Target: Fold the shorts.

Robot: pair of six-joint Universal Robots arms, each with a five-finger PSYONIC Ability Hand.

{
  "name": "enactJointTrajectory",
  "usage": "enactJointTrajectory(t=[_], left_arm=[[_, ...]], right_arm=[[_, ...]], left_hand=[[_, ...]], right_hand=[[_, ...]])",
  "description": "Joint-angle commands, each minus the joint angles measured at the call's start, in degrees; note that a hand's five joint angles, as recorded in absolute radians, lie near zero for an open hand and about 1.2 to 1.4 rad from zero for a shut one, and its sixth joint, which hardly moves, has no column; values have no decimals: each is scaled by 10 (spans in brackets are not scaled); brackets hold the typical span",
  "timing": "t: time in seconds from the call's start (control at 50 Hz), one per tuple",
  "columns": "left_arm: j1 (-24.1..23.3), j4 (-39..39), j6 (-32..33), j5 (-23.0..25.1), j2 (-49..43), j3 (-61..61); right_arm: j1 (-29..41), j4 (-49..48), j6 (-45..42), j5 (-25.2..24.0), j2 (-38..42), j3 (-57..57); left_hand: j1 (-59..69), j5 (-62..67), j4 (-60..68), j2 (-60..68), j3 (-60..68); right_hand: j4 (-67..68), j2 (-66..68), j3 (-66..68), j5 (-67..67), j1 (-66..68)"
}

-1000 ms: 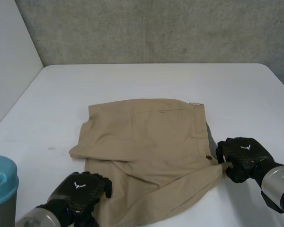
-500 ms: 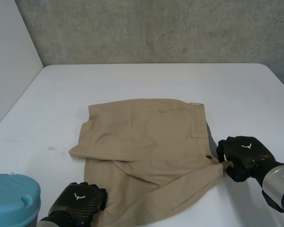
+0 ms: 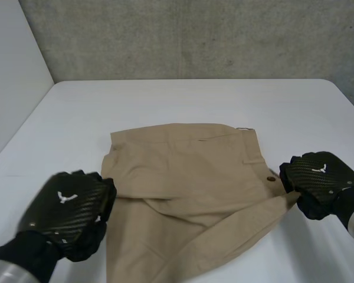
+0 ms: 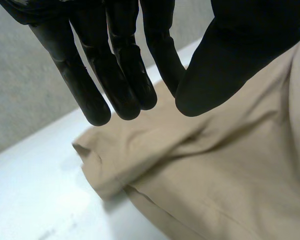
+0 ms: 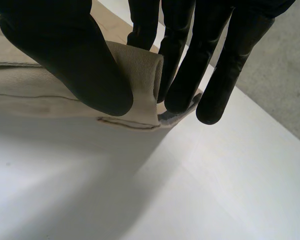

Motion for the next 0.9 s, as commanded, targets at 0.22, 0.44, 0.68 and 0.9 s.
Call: enactJointTrajectory(t=[0.22, 0.44, 0.68, 0.9], left_arm=[[-54, -4, -17, 29, -61, -76], [-67, 62, -17, 27, -116, -96], [-102, 113, -15, -23, -199, -87], [-134, 120, -15, -43, -244, -69]], right_arm=[[7, -34, 26, -12, 72, 9], [0, -49, 43, -13, 71, 17], [2, -62, 52, -13, 72, 27], [3, -70, 52, -13, 73, 32]], left_hand=[[-261, -265, -287, -286, -281], [-275, -278, -301, -300, -294], [-268, -272, -294, -293, -288], [-266, -270, -292, -291, -286]], right_hand=[[117, 124, 123, 133, 244], [117, 124, 123, 133, 244], [117, 124, 123, 133, 244], [117, 124, 123, 133, 244]])
